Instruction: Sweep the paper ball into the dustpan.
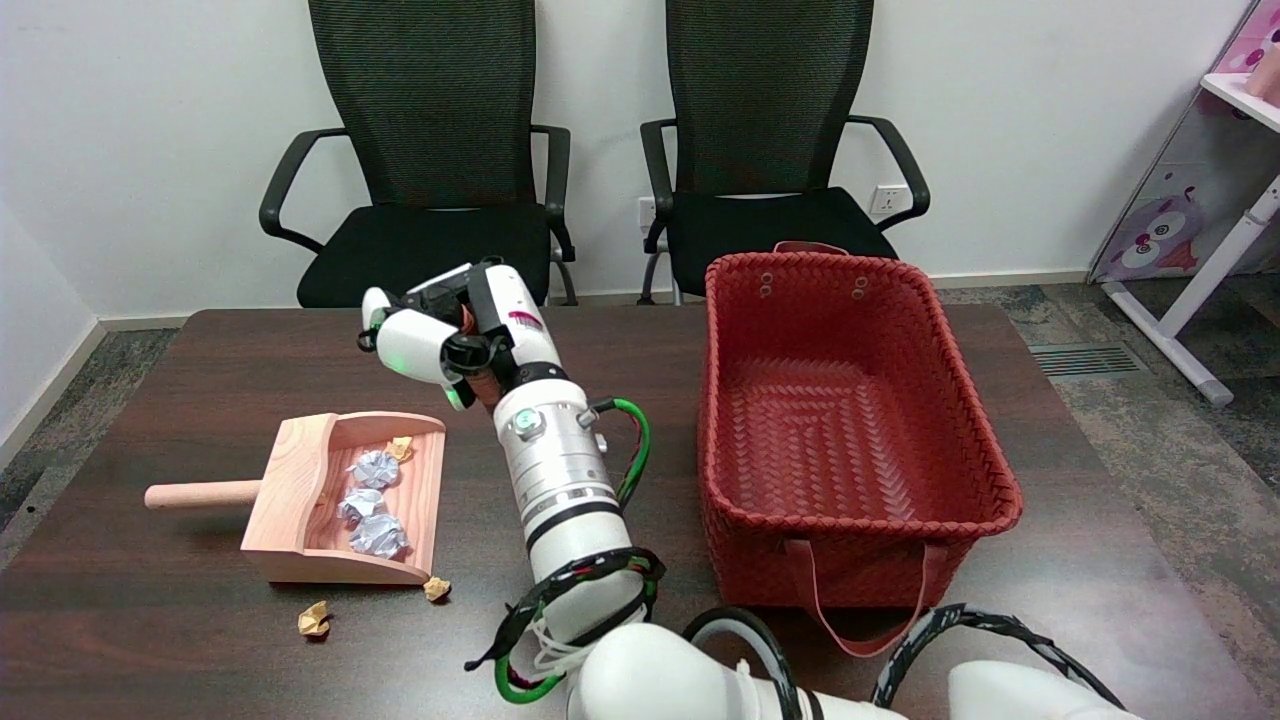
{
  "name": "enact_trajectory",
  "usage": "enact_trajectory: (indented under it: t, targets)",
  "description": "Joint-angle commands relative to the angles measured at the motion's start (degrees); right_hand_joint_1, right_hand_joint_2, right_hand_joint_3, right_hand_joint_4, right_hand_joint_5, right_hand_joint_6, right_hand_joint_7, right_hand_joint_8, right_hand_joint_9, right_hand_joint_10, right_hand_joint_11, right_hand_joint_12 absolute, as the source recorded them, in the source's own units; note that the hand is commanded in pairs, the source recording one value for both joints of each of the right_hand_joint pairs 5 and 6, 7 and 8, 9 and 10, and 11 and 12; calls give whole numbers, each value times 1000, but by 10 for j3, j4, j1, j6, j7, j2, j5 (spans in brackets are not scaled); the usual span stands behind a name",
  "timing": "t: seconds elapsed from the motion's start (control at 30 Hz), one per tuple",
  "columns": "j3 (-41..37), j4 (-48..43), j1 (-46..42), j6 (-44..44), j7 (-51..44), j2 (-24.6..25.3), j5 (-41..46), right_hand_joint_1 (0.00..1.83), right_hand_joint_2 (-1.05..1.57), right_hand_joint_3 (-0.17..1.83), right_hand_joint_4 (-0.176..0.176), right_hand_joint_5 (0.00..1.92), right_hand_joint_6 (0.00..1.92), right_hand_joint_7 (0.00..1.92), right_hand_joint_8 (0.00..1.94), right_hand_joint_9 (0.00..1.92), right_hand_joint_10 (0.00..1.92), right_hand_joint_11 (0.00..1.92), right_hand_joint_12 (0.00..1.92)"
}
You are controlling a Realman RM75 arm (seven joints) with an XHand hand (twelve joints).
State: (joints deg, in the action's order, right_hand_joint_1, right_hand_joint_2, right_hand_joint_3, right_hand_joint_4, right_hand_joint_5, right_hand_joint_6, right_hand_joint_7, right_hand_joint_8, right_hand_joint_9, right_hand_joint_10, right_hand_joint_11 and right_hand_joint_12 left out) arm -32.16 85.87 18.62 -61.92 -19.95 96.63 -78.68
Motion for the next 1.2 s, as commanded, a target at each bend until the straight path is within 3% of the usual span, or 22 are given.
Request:
enact_trajectory:
  t: [0.03, 0.33, 0.57, 0.73, 0.97, 1.2]
  targets:
    - [-7, 4, 38, 44, 130, -44, -22, 1002, 1571, 1524, 176, 1920, 1920, 1920, 1920, 1920, 1920, 1920, 1920]
    - [5, 36, 50, 33, 114, -80, -60, 1016, 1571, 1411, 176, 1920, 1920, 1920, 1920, 1920, 1920, 1920, 1920]
    - [9, 84, -10, -14, -57, -81, -77, 1018, 1571, 1368, 176, 1920, 1920, 1920, 1920, 1920, 1920, 1920, 1920]
    - [7, 88, -76, -60, -138, -58, -157, 1017, 1571, 1363, 176, 1920, 1920, 1920, 1920, 1920, 1920, 1920, 1920]
    - [9, 88, -133, -99, -156, -36, -204, 1023, 1571, 1353, 176, 1920, 1920, 1920, 1920, 1920, 1920, 1920, 1920]
    - [12, 57, -157, -114, -98, -8, -220, 1026, 1571, 1347, 176, 1920, 1920, 1920, 1920, 1920, 1920, 1920, 1920]
